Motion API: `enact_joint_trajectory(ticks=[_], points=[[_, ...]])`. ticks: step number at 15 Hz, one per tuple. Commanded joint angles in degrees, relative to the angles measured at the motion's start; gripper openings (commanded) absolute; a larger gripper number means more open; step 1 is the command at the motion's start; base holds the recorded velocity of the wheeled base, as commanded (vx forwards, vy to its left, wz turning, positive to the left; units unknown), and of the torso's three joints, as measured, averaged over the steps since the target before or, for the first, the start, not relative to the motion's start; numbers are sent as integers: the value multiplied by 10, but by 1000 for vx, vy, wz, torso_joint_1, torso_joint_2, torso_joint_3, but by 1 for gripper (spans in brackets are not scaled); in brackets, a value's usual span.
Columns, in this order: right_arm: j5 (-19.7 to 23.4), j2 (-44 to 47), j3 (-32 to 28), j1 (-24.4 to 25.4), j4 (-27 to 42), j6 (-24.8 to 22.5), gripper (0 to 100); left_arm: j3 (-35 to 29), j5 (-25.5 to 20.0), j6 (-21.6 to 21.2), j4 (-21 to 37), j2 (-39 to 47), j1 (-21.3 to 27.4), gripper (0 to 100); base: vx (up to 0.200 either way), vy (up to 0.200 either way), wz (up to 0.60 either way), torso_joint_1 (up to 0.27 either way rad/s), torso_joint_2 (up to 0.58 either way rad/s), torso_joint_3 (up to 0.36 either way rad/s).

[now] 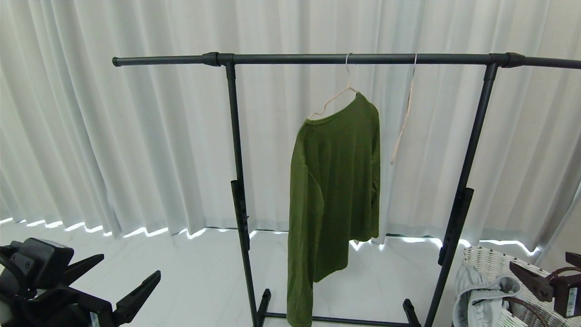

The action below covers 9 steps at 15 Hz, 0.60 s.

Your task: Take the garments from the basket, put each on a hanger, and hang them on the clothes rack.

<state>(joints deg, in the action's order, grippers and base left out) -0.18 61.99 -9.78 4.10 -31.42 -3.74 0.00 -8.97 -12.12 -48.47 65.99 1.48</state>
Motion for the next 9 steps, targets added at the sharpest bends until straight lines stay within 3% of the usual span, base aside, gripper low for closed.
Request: enact_joint_trajectory(ticks=[1,8,9], points=[[4,1,-1,1,0,-1,100,0,1,-1,0,6,0,100,0,0,0,-12,51,32],[6,0,1,13,2,-3,100,0,11,-5,0,14,-3,100,0,0,0,0,0,0],[6,0,1,13,2,-2,100,0,11,-9,0,14,-2,100,0,-200,0,2,2,7]])
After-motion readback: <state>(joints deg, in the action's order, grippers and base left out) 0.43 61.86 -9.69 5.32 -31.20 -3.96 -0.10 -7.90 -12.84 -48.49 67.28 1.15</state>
